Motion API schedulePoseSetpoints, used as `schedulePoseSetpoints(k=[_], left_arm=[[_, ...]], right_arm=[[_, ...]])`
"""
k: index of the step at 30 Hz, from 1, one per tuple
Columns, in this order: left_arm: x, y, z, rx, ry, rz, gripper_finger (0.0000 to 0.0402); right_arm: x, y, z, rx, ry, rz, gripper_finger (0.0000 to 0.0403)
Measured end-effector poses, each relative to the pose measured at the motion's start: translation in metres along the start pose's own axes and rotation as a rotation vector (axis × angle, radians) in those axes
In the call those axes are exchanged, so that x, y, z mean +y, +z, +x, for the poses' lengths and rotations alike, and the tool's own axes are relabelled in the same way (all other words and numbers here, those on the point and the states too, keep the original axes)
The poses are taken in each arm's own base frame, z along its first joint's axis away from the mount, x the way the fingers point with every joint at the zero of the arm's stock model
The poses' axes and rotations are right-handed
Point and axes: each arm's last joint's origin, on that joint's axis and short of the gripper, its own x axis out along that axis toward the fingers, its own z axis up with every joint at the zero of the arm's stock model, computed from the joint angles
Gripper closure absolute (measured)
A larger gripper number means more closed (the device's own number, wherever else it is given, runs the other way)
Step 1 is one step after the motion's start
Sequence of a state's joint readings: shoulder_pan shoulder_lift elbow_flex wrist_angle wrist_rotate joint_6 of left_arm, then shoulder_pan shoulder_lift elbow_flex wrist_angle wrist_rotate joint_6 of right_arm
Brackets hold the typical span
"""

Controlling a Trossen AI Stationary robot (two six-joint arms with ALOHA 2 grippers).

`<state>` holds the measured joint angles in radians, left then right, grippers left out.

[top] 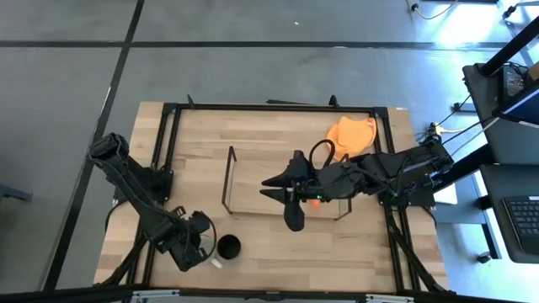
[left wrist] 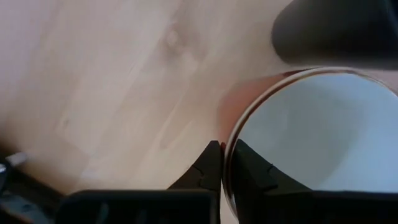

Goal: Stack small to large cups/mugs on shelf
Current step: Put the brown mug on the shelf

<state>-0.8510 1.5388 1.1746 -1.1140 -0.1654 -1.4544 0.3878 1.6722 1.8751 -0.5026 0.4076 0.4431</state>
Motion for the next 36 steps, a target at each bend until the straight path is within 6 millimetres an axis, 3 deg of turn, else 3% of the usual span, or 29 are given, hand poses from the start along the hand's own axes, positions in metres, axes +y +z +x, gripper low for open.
schedulePoseSetpoints(k=[12,21,28,36], left_arm=[[0.028,0.005,-0.045,-0.043,-0.112,-0.02,0.0391],[0.046,0.015,-0.113,-0.082,-0.149,0.022,0.0391],[0.056,0.029,-0.163,-0.276,-0.243,0.046,0.0391],[0.062,0.062,-0.177,-0.384,-0.248,0.106,0.0391]], right_arm=[[-0.006,-0.008,0.0,0.086,-0.052,0.061,0.0297],[-0.011,-0.02,-0.003,0.187,-0.115,0.117,0.0297],[-0.002,-0.032,-0.01,0.265,-0.129,0.133,0.0297],[0.021,-0.049,-0.028,0.267,-0.166,0.195,0.0297]])
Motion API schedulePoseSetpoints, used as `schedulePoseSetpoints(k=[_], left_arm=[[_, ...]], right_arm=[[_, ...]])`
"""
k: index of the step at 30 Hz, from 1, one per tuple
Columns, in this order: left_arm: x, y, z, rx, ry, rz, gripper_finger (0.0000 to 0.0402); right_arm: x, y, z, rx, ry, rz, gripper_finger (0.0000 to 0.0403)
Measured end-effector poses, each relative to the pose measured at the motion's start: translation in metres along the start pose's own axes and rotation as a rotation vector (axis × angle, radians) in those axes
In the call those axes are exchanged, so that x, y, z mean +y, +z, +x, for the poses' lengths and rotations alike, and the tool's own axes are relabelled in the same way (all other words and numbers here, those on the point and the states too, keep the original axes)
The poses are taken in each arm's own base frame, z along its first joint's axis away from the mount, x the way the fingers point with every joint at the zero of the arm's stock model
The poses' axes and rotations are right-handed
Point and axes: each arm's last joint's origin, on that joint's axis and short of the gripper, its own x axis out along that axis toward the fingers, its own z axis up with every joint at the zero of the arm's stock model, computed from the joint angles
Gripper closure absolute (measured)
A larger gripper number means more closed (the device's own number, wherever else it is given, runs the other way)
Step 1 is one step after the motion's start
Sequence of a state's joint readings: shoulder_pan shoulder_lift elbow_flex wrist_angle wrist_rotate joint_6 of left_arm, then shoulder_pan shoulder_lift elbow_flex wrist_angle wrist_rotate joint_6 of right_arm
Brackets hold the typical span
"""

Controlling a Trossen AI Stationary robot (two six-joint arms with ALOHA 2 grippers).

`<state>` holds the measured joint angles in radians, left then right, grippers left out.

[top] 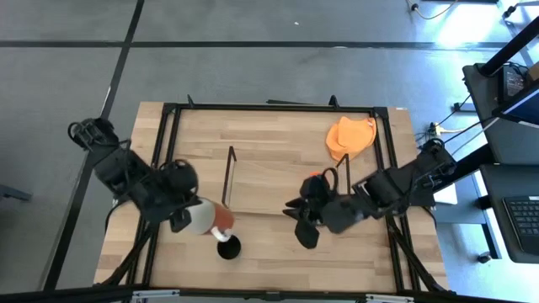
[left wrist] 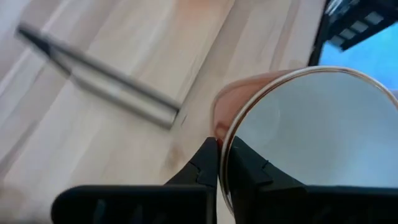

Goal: Stack small to large cups/mugs on shelf
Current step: Put the brown mug on the shelf

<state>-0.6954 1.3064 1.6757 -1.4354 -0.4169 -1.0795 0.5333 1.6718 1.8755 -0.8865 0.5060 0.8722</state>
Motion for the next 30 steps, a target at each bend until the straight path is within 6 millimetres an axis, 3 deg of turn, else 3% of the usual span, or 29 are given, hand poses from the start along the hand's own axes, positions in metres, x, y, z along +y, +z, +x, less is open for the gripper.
schedulePoseSetpoints(k=[12,22,30], left_arm=[[0.02,0.053,0.023,-0.016,-0.013,0.195,0.0391],[0.025,0.093,0.064,-0.024,-0.055,0.356,0.0391],[0.033,0.115,0.107,0.038,-0.04,0.454,0.0391]], right_arm=[[0.024,-0.032,-0.031,-0.243,-0.099,0.111,0.0297],[0.031,-0.044,-0.052,-0.522,-0.185,0.171,0.0297],[0.031,-0.039,-0.058,-0.761,-0.287,0.208,0.0297]])
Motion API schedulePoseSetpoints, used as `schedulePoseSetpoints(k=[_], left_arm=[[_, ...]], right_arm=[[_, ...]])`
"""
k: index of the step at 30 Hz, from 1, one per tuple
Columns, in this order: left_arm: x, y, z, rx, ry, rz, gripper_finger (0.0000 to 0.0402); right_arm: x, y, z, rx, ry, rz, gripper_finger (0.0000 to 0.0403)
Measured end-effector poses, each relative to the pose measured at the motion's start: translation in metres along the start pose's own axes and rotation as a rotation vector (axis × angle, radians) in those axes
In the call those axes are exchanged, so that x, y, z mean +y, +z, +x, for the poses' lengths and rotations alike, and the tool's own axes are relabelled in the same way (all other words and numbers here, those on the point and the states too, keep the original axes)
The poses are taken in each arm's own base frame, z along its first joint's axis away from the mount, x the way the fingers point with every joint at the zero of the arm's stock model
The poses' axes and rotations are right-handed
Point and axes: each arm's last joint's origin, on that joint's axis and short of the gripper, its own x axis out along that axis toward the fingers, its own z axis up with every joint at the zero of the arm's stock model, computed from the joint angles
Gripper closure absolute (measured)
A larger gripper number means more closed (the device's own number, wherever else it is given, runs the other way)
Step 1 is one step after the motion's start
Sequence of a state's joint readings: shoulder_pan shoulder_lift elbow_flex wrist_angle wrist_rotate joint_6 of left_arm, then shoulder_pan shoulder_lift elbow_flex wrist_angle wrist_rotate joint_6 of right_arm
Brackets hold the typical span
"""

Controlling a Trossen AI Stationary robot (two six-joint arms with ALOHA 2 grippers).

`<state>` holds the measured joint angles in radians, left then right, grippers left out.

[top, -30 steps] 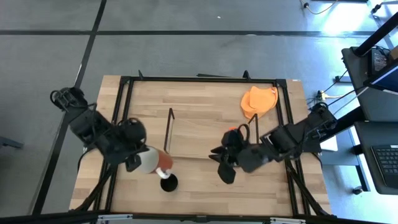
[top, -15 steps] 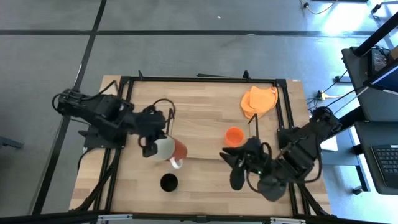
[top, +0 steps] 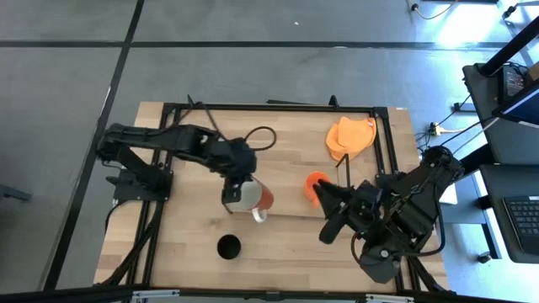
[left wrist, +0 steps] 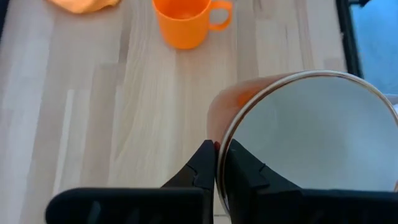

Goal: Stack small to large cups/mugs on shelf
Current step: Put the brown mug on the shelf

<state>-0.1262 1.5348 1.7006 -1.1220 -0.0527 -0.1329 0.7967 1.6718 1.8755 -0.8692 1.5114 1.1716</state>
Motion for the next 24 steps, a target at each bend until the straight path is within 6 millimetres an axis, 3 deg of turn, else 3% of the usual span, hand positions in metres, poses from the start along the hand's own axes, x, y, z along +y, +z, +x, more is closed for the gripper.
schedulePoseSetpoints(k=[14,24], left_arm=[[0.029,0.018,0.061,0.054,0.0,0.105,0.0392],[0.049,0.016,0.094,0.154,-0.021,0.109,0.0392]], right_arm=[[0.001,0.002,0.001,-0.037,-0.015,0.032,0.0297],[0.003,-0.004,0.025,0.056,-0.02,0.049,0.0297]])
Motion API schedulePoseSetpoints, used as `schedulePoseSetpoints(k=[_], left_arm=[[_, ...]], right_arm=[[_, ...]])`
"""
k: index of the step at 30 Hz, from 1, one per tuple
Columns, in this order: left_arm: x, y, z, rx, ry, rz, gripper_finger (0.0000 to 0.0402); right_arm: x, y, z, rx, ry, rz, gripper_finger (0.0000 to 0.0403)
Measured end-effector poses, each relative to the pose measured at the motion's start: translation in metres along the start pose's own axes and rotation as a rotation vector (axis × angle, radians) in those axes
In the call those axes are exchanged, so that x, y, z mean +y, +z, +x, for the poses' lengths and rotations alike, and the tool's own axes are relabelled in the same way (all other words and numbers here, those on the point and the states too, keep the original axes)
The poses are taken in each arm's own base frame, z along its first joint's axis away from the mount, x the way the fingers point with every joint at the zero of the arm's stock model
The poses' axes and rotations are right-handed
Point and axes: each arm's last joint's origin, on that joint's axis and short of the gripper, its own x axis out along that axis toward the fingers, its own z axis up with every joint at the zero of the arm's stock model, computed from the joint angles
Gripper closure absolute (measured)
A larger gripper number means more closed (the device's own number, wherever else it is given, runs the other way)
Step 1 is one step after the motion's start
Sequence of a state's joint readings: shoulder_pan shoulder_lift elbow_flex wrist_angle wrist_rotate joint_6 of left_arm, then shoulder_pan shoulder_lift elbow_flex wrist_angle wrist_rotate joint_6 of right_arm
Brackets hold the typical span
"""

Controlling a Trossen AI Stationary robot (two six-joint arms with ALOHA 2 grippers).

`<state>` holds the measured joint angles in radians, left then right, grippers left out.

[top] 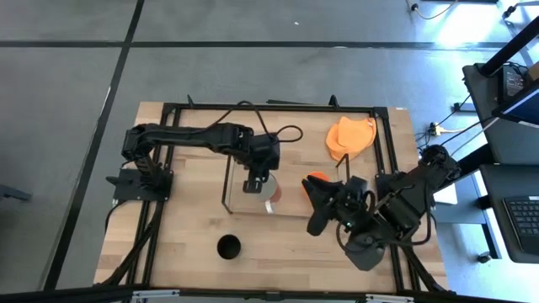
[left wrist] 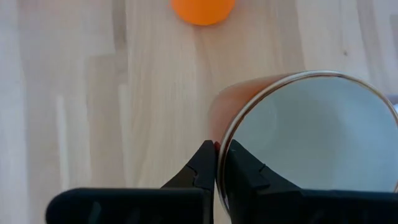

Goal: Stack small to large cups/mugs on shelf
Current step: Put the brown mug on the shelf

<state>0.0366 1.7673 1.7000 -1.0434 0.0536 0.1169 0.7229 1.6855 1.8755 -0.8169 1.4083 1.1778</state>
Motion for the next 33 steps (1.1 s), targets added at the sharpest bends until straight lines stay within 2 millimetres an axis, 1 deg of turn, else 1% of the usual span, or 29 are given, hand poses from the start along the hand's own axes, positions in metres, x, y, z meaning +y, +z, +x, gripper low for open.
schedulePoseSetpoints(k=[4,14,18,22,27,33], left_arm=[[0.002,-0.002,0.0,0.01,-0.039,-0.001,0.0392],[0.016,-0.003,-0.001,0.004,-0.015,-0.021,0.0392],[0.021,-0.004,-0.001,0.006,-0.011,-0.032,0.0392],[0.027,-0.004,0.009,0.034,-0.015,-0.046,0.0392],[0.027,-0.004,0.016,0.05,-0.02,-0.045,0.0389],[0.027,-0.004,0.016,0.052,-0.022,-0.038,0.0392]], right_arm=[[0.0,0.001,0.009,0.034,-0.002,0.007,0.0297],[-0.003,0.002,0.026,0.071,-0.019,0.011,0.0297],[-0.003,0.002,0.027,0.075,-0.022,0.006,0.0297],[-0.004,0.002,0.027,0.075,-0.022,0.002,0.0297],[-0.004,0.002,0.027,0.075,-0.023,-0.001,0.0297],[-0.004,0.002,0.027,0.075,-0.024,-0.003,0.0297]])
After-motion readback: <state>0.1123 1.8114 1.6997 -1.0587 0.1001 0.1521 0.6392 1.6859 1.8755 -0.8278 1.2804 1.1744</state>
